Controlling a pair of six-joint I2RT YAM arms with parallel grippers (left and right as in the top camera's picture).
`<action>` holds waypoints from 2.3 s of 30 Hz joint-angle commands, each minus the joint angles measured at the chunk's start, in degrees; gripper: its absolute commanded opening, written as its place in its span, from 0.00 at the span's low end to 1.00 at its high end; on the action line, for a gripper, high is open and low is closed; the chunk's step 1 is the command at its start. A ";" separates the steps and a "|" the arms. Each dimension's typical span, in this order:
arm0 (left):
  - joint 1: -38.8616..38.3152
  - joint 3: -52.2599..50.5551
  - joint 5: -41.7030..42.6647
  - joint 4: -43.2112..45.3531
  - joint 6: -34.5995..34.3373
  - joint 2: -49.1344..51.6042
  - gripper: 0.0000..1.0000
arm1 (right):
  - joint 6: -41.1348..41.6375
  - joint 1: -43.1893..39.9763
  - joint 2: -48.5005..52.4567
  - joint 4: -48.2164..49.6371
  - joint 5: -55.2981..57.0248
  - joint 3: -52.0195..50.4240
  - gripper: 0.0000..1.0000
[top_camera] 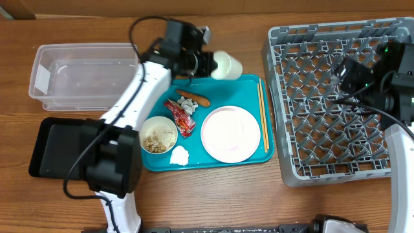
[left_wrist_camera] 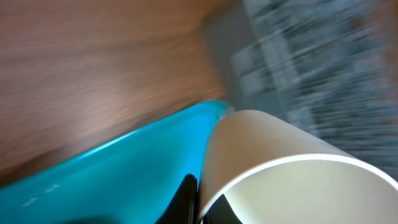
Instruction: Sort waste into correct bins and load items into the dishwasher
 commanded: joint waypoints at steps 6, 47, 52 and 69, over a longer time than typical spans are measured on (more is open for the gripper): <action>4.26 2.45 46.66 2.62 -8.85 -2.78 0.04 | -37.07 0.02 6.21 2.27 -65.61 1.49 1.00; -5.57 2.45 51.21 19.80 -18.49 -2.78 0.49 | -40.19 9.25 9.31 1.66 -66.16 1.49 0.54; -4.83 2.40 41.42 13.55 -9.29 -2.78 0.86 | -31.17 8.85 9.25 1.62 -46.97 1.49 0.53; 4.35 2.43 -19.91 -21.59 5.16 -13.55 1.00 | -3.45 -17.62 6.45 -16.83 -8.28 11.58 0.52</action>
